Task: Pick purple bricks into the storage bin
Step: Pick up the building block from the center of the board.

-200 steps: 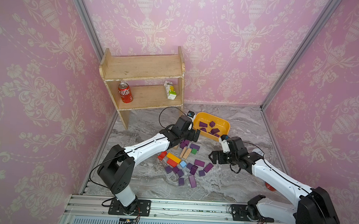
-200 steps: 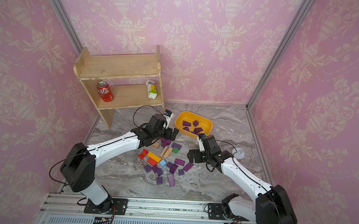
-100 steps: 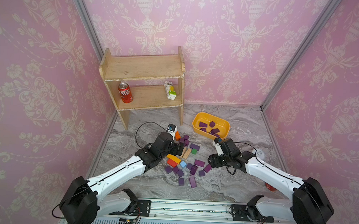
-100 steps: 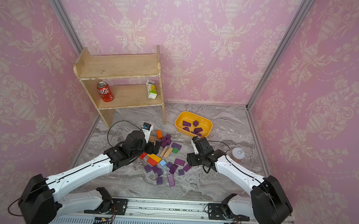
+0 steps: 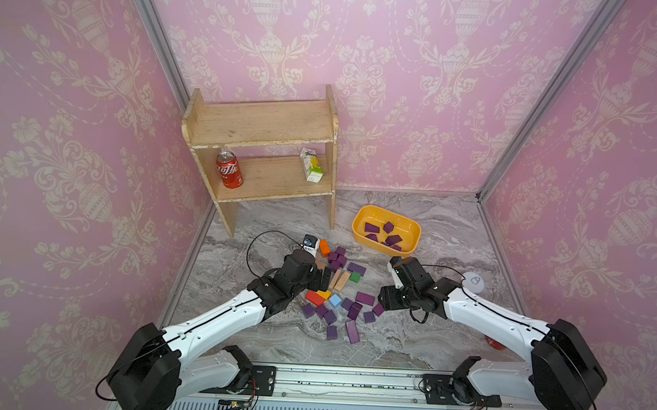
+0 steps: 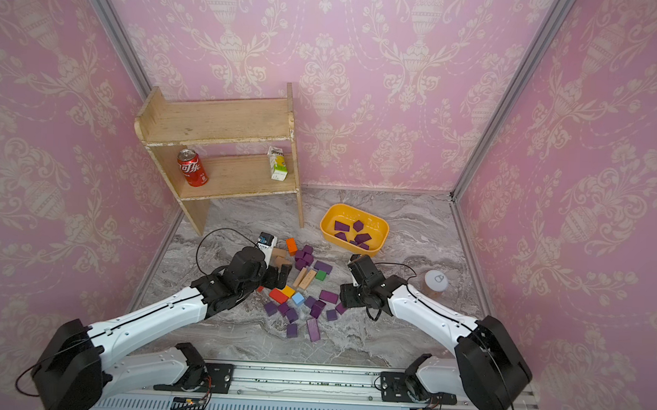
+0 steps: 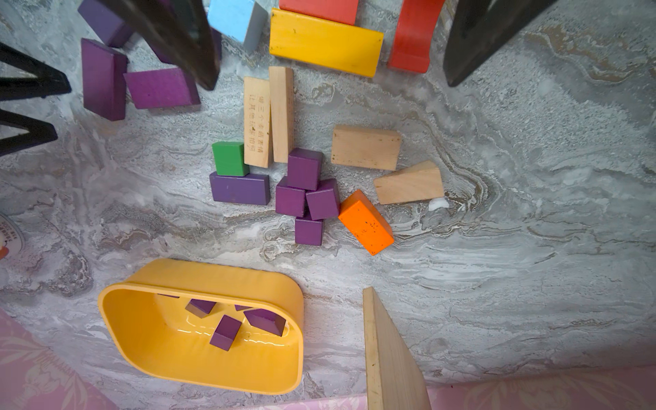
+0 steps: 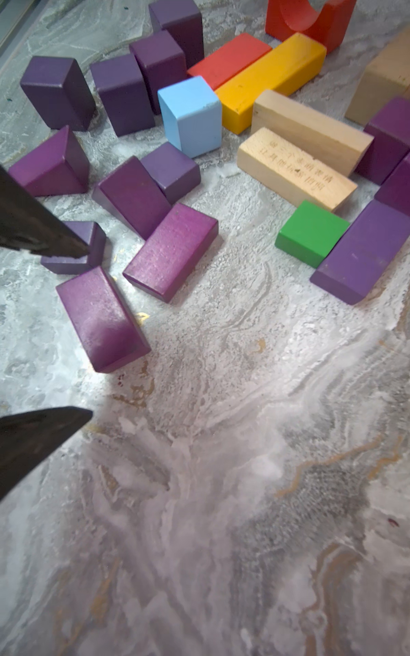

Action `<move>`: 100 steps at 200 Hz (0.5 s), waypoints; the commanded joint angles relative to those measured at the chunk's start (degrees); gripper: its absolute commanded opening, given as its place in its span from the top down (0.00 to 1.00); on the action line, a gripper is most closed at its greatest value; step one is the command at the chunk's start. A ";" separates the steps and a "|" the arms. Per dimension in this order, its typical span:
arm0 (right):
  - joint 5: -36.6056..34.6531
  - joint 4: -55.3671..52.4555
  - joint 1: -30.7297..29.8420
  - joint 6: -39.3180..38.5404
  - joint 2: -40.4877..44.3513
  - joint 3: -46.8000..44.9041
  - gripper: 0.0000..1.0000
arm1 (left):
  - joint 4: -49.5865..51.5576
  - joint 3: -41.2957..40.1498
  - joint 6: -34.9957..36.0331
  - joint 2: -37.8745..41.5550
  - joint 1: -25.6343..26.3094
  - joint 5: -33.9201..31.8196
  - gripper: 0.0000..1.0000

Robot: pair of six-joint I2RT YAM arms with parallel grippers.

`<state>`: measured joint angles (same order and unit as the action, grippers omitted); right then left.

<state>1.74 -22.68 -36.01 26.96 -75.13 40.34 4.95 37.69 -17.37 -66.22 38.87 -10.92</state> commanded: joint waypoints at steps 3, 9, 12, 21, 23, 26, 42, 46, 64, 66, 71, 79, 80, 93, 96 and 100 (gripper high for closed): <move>-2.00 -0.71 -0.88 4.85 -1.04 -1.67 0.32 | -1.56 1.42 2.63 -0.92 0.26 -0.99 0.01; -2.07 -0.61 -0.99 5.29 -1.22 -1.83 0.32 | -1.62 1.45 2.86 -1.02 0.34 -1.00 0.01; -2.11 -0.55 -1.07 5.44 -1.32 -1.84 0.32 | -1.69 1.44 2.93 -1.10 0.27 -1.03 0.01; -2.36 -0.37 -1.28 6.10 -1.66 -1.95 0.32 | -1.87 1.42 3.22 -1.32 0.29 -1.20 0.01; -2.42 -0.35 -1.33 6.20 -1.74 -1.93 0.32 | -1.87 1.42 3.30 -1.42 0.25 -1.28 0.01; -2.43 -0.24 -1.34 6.46 -1.83 -1.93 0.32 | -1.95 1.42 3.38 -1.46 0.25 -1.34 0.01; -2.19 0.00 -1.55 6.96 -2.66 -1.79 0.33 | -2.39 1.16 3.74 -1.63 0.31 -1.56 0.01; -2.11 0.08 -1.69 6.97 -2.95 -1.63 0.34 | -2.54 1.11 3.81 -1.72 0.30 -1.56 0.01; -1.74 0.32 -2.04 6.97 -4.32 -1.43 0.42 | -3.08 0.81 3.99 -1.83 0.29 -1.65 0.01; -1.74 0.34 -2.18 6.97 -4.49 -1.34 0.42 | -3.14 0.81 4.00 -1.82 0.30 -1.58 0.01; -1.66 0.35 -2.23 6.97 -4.88 -1.25 0.43 | -3.23 0.75 4.01 -1.88 0.31 -1.65 0.01; -1.41 0.56 -2.48 6.97 -5.57 -1.23 0.43 | -3.35 0.61 4.05 -1.90 0.30 -1.64 0.01; -1.40 0.59 -2.53 6.97 -5.65 -1.18 0.43 | -3.40 0.57 4.07 -1.86 0.31 -1.60 0.01; -1.07 1.19 -2.75 8.89 -6.36 -1.05 0.44 | -3.54 0.58 4.09 -1.90 0.32 -1.51 0.01; -1.04 1.39 -2.87 9.01 -6.50 -1.05 0.44 | -3.53 0.53 4.09 -1.90 0.26 -1.48 0.01; -0.91 1.76 -2.94 9.18 -6.66 -1.05 0.44 | -3.54 0.54 4.26 -1.90 0.30 -1.48 0.01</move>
<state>0.60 -21.96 -38.17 33.67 -80.73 39.11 2.55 37.76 -14.70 -67.75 38.87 -10.94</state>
